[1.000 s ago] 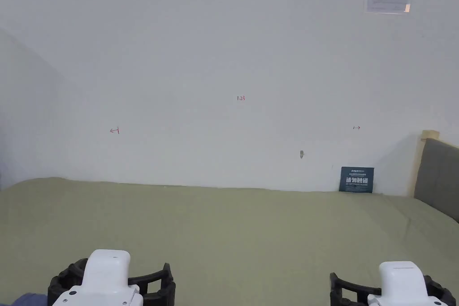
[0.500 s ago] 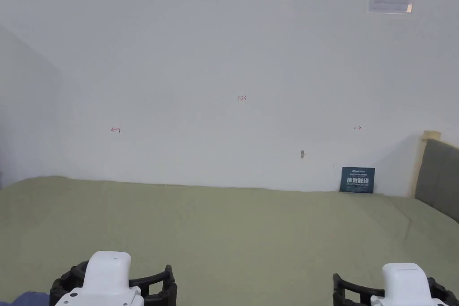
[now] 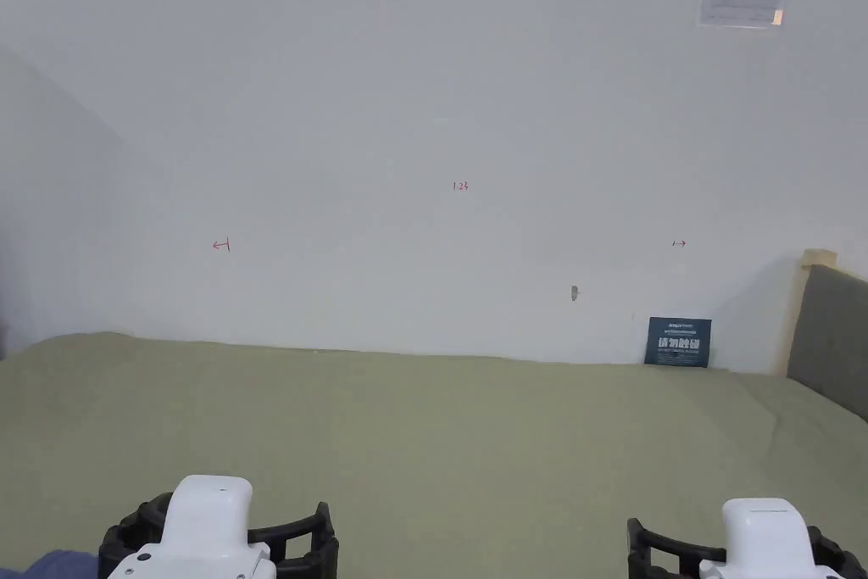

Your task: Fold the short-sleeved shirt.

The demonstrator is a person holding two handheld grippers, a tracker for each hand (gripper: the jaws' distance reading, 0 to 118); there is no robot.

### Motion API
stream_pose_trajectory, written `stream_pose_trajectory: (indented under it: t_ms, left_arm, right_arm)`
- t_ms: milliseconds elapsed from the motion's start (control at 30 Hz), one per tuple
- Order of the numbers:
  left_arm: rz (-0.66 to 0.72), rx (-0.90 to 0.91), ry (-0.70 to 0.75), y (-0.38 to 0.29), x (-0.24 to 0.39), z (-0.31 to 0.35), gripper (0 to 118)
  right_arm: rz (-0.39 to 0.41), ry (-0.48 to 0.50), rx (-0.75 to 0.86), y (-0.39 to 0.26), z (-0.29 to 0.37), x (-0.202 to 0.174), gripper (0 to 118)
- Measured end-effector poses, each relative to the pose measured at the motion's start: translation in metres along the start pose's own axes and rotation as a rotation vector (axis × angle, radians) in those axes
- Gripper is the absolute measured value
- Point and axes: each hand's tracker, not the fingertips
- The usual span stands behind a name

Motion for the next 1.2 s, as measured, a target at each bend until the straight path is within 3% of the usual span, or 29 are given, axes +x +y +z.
stream_pose_trajectory:
  t_ms: [367,1200]
  left_arm:
    - [0.052,0.020,-0.010,-0.0022,-0.0034,0.0003,118]
    - [0.020,0.004,0.002,-0.0020,-0.0013,-0.0014,118]
  right_arm:
    - [0.004,0.000,-0.006,0.0009,0.0000,-0.0002,118]
    - [-0.011,0.006,-0.011,0.0035,0.0014,0.0018,118]
